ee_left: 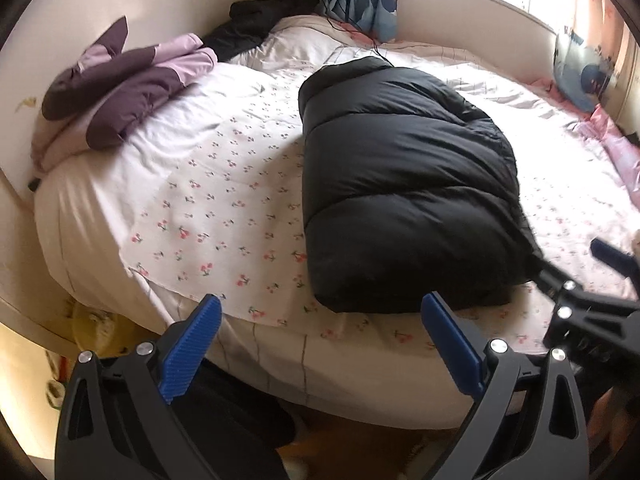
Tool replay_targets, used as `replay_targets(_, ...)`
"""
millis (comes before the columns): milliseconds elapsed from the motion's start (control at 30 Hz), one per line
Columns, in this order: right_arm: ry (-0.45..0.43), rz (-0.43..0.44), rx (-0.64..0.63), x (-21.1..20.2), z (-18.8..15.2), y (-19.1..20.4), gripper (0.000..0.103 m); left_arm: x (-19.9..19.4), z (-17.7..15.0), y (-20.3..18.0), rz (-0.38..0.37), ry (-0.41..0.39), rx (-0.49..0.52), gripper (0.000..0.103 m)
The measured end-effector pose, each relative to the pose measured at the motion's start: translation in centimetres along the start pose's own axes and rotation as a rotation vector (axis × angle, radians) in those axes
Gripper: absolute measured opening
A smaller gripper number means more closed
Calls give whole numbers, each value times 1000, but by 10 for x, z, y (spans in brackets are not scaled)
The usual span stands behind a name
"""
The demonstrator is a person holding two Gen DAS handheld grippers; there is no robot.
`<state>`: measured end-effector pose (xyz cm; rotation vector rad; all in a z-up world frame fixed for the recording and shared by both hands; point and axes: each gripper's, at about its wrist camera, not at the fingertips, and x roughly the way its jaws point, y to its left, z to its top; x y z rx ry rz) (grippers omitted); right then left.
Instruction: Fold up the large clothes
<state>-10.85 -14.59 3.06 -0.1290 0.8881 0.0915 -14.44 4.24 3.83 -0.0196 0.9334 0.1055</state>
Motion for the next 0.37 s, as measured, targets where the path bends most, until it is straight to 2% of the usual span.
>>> replay_targets(367,4,18,30,10,1,-18,96,14,7,-20,2,31,38,96)
